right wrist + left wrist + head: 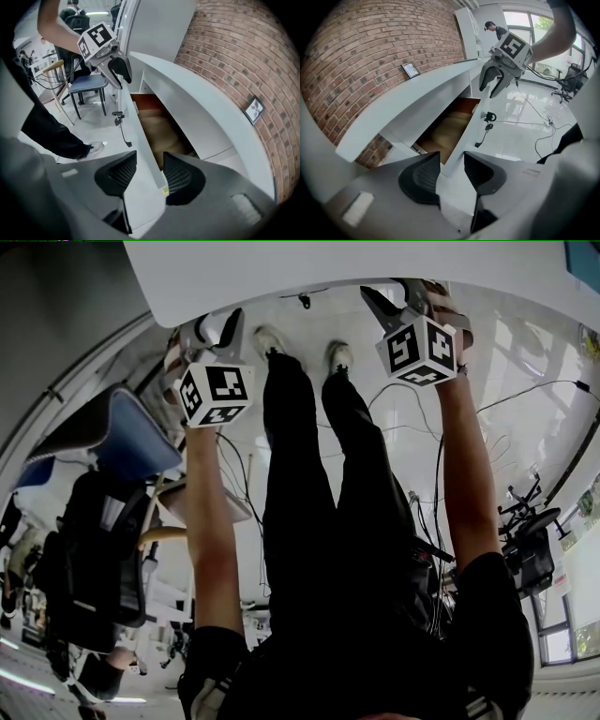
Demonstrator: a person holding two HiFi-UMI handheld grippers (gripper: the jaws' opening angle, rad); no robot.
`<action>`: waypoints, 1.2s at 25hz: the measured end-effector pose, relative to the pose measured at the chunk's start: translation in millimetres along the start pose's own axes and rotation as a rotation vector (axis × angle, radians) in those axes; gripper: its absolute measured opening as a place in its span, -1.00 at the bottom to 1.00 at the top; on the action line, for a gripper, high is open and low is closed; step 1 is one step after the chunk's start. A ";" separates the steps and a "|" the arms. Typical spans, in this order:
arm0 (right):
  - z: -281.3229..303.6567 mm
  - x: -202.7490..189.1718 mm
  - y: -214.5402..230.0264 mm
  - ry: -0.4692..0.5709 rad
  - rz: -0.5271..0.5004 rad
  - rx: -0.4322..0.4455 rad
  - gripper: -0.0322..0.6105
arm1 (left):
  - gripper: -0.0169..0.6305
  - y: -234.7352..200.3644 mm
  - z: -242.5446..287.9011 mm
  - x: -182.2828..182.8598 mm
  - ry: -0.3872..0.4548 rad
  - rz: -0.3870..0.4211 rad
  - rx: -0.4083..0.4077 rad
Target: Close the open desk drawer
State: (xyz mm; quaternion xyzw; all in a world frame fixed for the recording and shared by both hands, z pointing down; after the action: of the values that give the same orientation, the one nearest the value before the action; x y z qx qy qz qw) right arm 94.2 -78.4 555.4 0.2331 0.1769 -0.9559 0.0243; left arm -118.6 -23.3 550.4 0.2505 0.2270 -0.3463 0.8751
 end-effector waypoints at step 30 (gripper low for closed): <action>-34.3 14.1 -49.2 0.402 0.692 -0.014 -0.34 | -0.90 1.9 -116.1 70.6 0.483 -0.483 0.163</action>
State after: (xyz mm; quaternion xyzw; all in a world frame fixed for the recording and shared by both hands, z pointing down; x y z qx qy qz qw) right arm 90.4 -19.8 536.6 0.4611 0.0956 -0.8254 0.3115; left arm -96.8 12.3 421.1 0.3333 0.4519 -0.4909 0.6661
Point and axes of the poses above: the fingertips, and each gripper's own axes: z forward along the fingers, y to its right, x out of its top, the point moved 3 cm from there along -z, backward along the fingers, and after that the axes turned 1 degree about -z, right-handed, at the moved point
